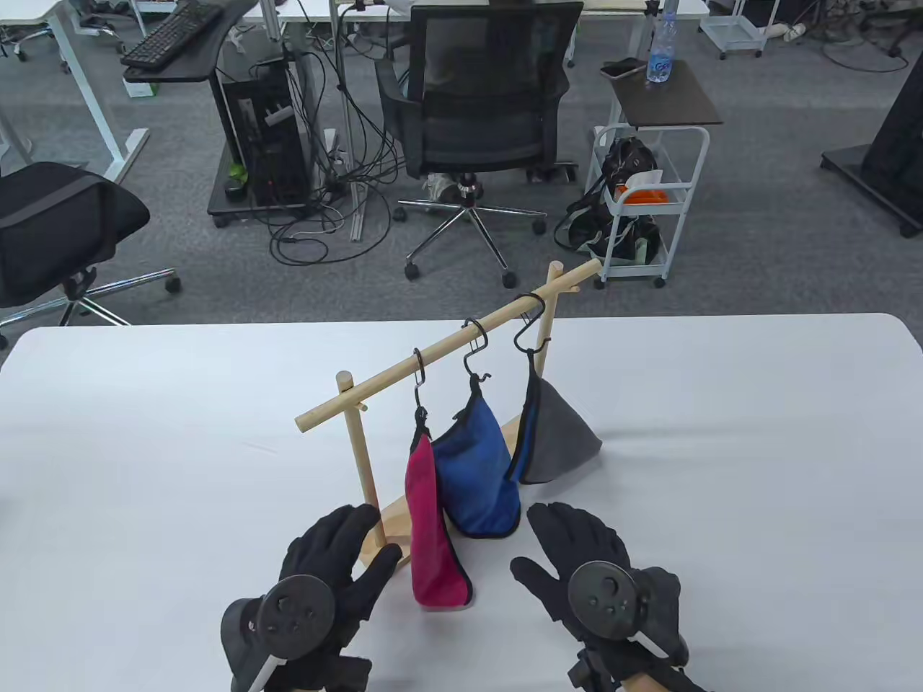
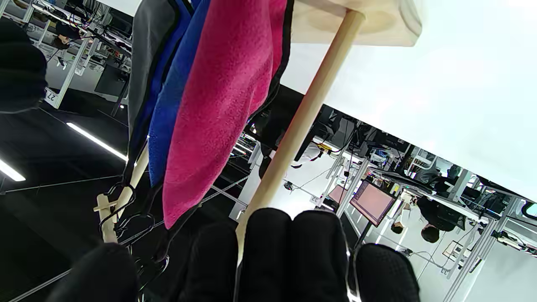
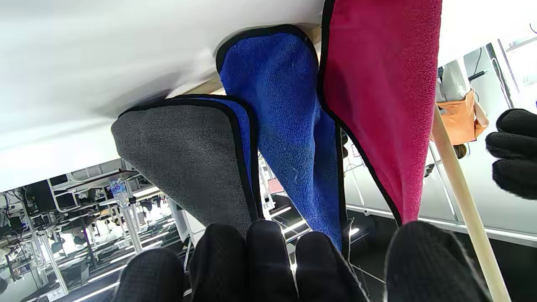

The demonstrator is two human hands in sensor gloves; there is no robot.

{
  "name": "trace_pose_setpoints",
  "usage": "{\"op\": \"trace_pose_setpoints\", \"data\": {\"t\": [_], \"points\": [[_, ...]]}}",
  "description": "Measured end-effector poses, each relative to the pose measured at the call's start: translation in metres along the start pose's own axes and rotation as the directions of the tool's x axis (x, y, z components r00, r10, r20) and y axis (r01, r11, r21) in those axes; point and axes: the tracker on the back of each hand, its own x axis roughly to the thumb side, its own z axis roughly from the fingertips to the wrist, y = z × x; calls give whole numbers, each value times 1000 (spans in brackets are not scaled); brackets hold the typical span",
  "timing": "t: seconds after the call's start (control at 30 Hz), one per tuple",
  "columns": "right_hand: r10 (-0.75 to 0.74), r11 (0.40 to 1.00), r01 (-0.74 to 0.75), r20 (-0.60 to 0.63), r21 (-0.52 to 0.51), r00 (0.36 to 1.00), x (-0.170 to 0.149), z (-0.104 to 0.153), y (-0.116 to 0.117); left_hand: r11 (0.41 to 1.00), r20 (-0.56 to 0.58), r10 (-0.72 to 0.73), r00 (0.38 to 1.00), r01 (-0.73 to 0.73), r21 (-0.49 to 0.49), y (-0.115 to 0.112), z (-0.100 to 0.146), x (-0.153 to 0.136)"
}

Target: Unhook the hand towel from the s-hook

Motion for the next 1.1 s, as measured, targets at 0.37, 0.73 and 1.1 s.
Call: {"op": "trace_pose_setpoints", "data": {"t": [0.37, 0.73, 1.1], "points": [[1, 1000, -1, -3, -5, 1000, 0, 0, -1, 1000, -2, 2, 1000, -2, -2, 0, 0, 0], [2, 1000, -2, -20, 9, 1000, 3, -13, 3, 1000, -17, 21, 1000, -21, 0, 1, -1, -4], [-30, 998, 27, -49, -52, 998, 9, -47, -26, 999, -18, 32, 999, -32, -5, 1, -1, -5]]}}
